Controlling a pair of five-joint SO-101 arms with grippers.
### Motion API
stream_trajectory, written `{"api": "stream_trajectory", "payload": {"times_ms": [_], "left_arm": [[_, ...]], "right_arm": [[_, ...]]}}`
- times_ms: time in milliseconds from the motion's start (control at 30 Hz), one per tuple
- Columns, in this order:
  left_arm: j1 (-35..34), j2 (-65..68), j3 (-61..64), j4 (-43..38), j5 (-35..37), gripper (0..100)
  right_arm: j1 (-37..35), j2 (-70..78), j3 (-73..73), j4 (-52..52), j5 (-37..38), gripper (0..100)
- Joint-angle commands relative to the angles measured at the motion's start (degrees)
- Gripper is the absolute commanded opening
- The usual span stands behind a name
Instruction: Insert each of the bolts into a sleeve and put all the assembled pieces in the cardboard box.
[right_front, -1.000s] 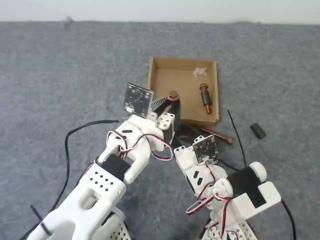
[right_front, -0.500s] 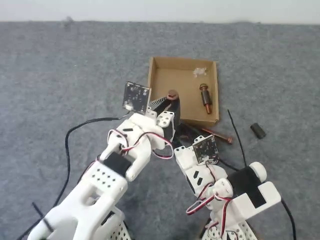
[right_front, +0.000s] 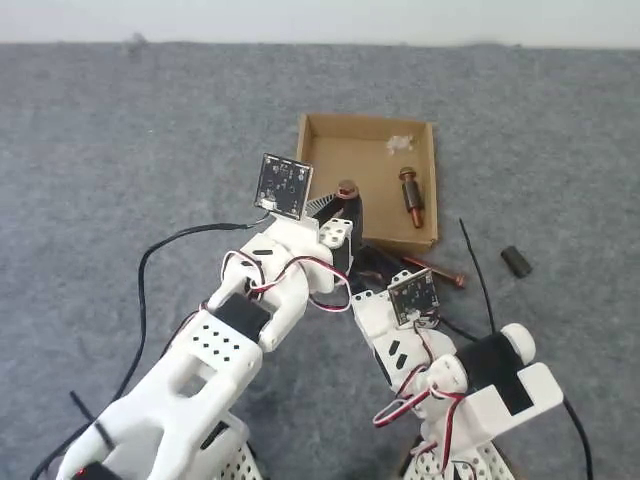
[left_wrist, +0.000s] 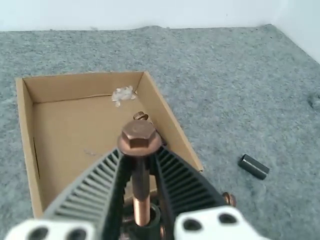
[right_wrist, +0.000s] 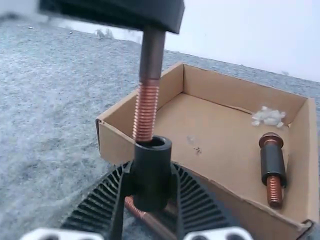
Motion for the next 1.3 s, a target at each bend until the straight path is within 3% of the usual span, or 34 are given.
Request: {"api": "stream_trajectory", "payload": {"times_ms": [0,433,633,1100,1267], "left_arm": [[0.26,-1.49,-2.42,-1.32,3.69,1],[1.05,-1.58,-3.21,1.23,5.10,1],[1.67,-1.58,-5.23,6.77,5.19,1],[1.76,-1.05,-2.77,6.42,5.19,1],[1.67,2.99,-0.92,1.23,5.10,1]], "right_arm": [[1.36,-0.13,0.79,0.31,-0.53,0.6],[1.45,-0.13,0.79,0.31,-0.35,0.6],[1.45,-0.13,0.79,0.31,-0.26,0.6],[1.54,-0.22,0.97,0.13,-0.26,0.6],[1.71,-0.22,1.32,-1.63,-0.26,0.6]]}}
